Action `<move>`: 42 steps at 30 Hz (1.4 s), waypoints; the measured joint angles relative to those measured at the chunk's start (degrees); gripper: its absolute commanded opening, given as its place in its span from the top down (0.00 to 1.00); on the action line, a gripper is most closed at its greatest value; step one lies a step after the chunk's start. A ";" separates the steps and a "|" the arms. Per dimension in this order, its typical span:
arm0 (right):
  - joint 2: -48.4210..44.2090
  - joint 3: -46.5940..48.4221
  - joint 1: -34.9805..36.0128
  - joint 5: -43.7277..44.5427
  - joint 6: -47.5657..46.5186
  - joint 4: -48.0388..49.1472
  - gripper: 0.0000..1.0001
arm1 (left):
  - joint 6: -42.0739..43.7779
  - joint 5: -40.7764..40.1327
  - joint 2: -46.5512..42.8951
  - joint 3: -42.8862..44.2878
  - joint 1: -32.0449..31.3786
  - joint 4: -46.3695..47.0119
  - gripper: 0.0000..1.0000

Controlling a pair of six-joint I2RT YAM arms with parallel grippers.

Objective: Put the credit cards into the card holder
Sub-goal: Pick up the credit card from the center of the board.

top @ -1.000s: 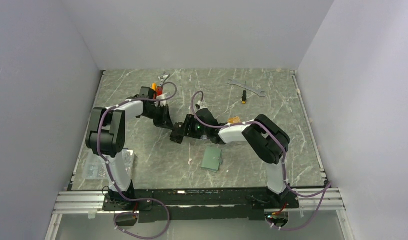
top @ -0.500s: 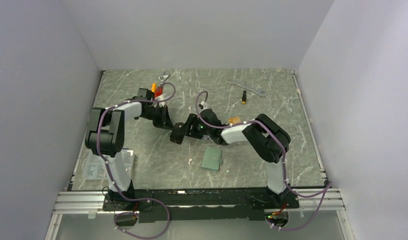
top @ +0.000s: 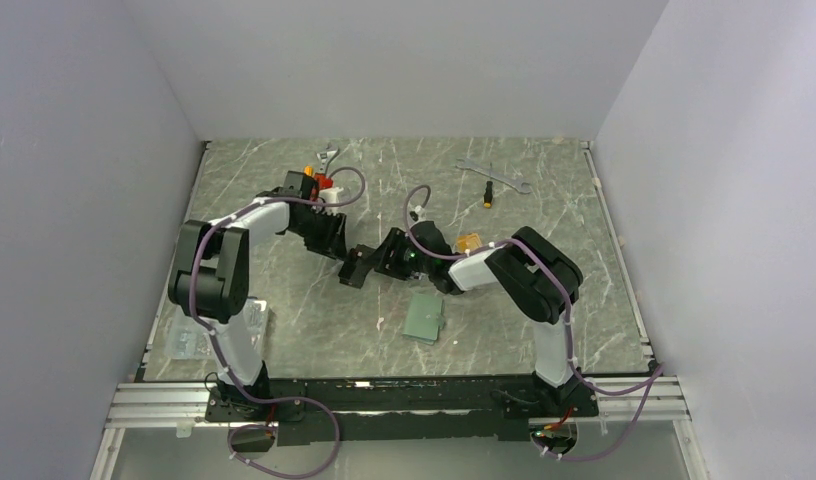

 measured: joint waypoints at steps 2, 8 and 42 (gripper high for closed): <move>0.00 -0.59 -0.24 -0.02 0.72 0.70 0.53 | 2.27 -0.52 -1.05 0.61 0.07 -1.79 0.56; 0.00 -2.51 -0.90 -0.52 3.26 3.23 0.55 | 9.64 -6.82 -3.37 1.33 -1.92 -2.16 0.59; 0.28 -3.52 -1.49 -2.36 5.99 4.83 0.57 | 14.56 -19.56 -1.09 -0.02 -13.00 1.66 0.64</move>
